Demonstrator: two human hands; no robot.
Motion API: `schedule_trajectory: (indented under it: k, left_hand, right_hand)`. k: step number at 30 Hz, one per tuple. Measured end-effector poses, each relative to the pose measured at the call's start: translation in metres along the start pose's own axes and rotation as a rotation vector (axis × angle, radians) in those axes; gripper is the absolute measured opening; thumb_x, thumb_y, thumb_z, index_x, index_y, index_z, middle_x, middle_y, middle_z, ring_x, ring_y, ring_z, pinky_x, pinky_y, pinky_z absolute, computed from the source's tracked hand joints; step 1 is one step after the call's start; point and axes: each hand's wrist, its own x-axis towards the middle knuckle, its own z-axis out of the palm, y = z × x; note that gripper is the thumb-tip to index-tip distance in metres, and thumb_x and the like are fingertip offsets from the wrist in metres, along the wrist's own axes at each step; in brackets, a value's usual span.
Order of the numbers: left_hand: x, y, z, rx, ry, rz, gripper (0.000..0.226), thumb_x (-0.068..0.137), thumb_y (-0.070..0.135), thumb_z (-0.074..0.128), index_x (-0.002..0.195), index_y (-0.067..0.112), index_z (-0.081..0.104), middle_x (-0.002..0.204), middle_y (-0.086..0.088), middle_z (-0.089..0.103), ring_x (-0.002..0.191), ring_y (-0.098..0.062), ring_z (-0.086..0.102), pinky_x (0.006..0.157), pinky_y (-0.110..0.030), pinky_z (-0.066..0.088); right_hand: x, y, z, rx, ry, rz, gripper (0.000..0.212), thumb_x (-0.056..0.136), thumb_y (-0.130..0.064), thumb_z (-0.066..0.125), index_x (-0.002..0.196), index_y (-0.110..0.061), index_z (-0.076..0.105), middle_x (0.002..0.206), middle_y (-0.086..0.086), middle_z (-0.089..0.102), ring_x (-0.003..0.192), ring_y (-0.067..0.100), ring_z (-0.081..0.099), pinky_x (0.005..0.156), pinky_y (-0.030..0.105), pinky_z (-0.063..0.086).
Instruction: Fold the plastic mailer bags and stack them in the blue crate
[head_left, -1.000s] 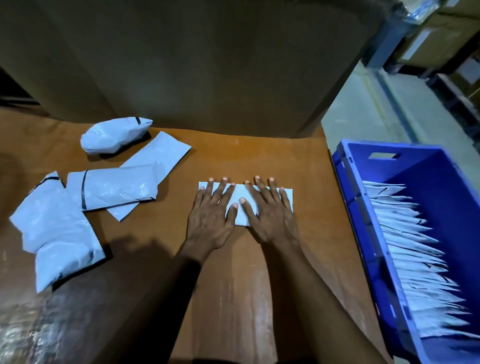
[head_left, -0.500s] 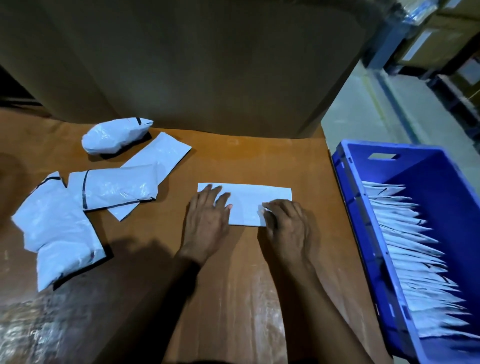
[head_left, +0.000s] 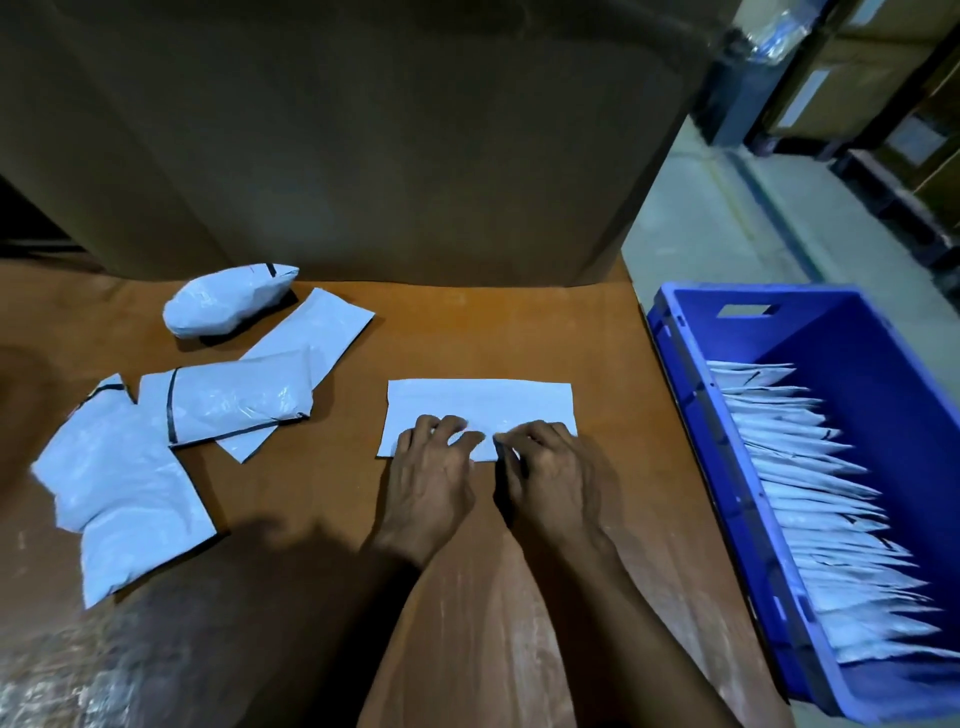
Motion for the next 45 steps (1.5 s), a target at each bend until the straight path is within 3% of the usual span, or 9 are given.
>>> schedule_trajectory:
  k: [7, 14, 19, 23, 27, 33, 38, 41, 45]
  left_hand:
    - [-0.031, -0.017, 0.008, -0.015, -0.004, -0.063, 0.076, 0.068, -0.012, 0.062, 0.138, 0.018, 0.064, 0.139, -0.005, 0.062, 0.127, -0.031, 0.052, 0.099, -0.046, 0.055]
    - [-0.045, -0.042, 0.027, -0.059, -0.032, 0.025, 0.086, 0.075, 0.006, 0.018, 0.151, 0.021, 0.053, 0.158, -0.003, 0.049, 0.148, -0.028, 0.042, 0.120, -0.045, 0.029]
    - [-0.044, -0.036, 0.018, -0.092, -0.038, 0.025, 0.084, 0.070, 0.001, 0.026, 0.146, 0.021, 0.058, 0.152, -0.004, 0.055, 0.144, -0.027, 0.048, 0.120, -0.042, 0.027]
    - [-0.042, -0.035, 0.013, -0.112, -0.001, 0.032, 0.084, 0.063, -0.010, 0.046, 0.140, 0.018, 0.064, 0.146, -0.006, 0.061, 0.139, -0.029, 0.054, 0.116, -0.046, 0.043]
    - [-0.043, -0.035, 0.010, -0.139, -0.040, 0.023, 0.089, 0.060, -0.017, 0.059, 0.141, 0.020, 0.064, 0.148, -0.005, 0.059, 0.140, -0.031, 0.053, 0.111, -0.052, 0.047]
    - [-0.042, -0.038, 0.008, -0.183, 0.028, 0.005, 0.074, 0.069, -0.006, 0.050, 0.134, 0.023, 0.068, 0.147, 0.002, 0.060, 0.135, -0.025, 0.056, 0.105, -0.042, 0.050]
    - [-0.043, -0.031, 0.012, -0.185, 0.060, -0.001, 0.074, 0.069, -0.012, 0.064, 0.135, 0.021, 0.066, 0.150, 0.001, 0.056, 0.135, -0.027, 0.054, 0.104, -0.044, 0.050]
    - [-0.046, -0.032, 0.009, -0.193, 0.072, 0.014, 0.072, 0.072, -0.011, 0.062, 0.136, 0.021, 0.065, 0.151, 0.000, 0.056, 0.137, -0.028, 0.053, 0.104, -0.046, 0.049]
    - [-0.048, -0.039, 0.003, -0.254, 0.084, 0.021, 0.053, 0.082, -0.005, 0.056, 0.125, 0.021, 0.072, 0.144, 0.005, 0.061, 0.133, -0.022, 0.054, 0.103, -0.046, 0.051]
  right_hand:
    - [0.025, 0.000, -0.006, 0.075, -0.098, -0.045, 0.022, 0.093, -0.030, 0.062, 0.100, -0.027, 0.083, 0.093, -0.009, 0.073, 0.089, 0.019, 0.061, 0.074, 0.032, 0.042]
    - [0.071, -0.012, 0.015, 0.095, -0.342, -0.273, 0.018, 0.091, -0.020, 0.072, 0.104, -0.028, 0.083, 0.101, -0.008, 0.073, 0.100, 0.021, 0.060, 0.076, 0.034, 0.049]
    - [0.106, -0.040, 0.016, 0.056, -0.466, -0.409, 0.027, 0.087, -0.009, 0.077, 0.110, -0.022, 0.083, 0.111, 0.000, 0.075, 0.102, 0.025, 0.061, 0.072, 0.035, 0.053]
    - [0.097, -0.037, 0.035, 0.056, -0.584, -0.471, 0.053, 0.071, 0.008, 0.078, 0.116, -0.020, 0.080, 0.115, 0.001, 0.075, 0.105, 0.028, 0.062, 0.072, 0.033, 0.052]
    - [0.105, -0.026, 0.019, 0.115, -0.636, -0.435, 0.054, 0.087, 0.013, 0.063, 0.126, -0.021, 0.077, 0.127, -0.001, 0.074, 0.118, 0.020, 0.062, 0.091, 0.035, 0.057]
    - [0.031, 0.027, -0.021, 0.239, -0.196, -0.079, 0.020, 0.089, -0.013, 0.074, 0.101, -0.027, 0.080, 0.104, -0.012, 0.073, 0.101, 0.011, 0.062, 0.085, 0.019, 0.047]
    - [0.013, 0.039, -0.036, 0.238, -0.263, -0.009, 0.028, 0.085, -0.027, 0.084, 0.112, -0.032, 0.080, 0.116, -0.022, 0.071, 0.112, -0.001, 0.061, 0.090, -0.001, 0.033]
    - [0.019, 0.049, -0.044, 0.160, -0.297, -0.076, 0.035, 0.077, -0.028, 0.090, 0.111, -0.029, 0.081, 0.116, -0.017, 0.072, 0.114, 0.008, 0.062, 0.092, 0.016, 0.048]
    - [0.016, 0.047, -0.045, 0.163, -0.227, -0.008, 0.014, 0.086, -0.038, 0.083, 0.096, -0.029, 0.083, 0.104, -0.016, 0.074, 0.104, 0.008, 0.062, 0.086, 0.033, 0.055]
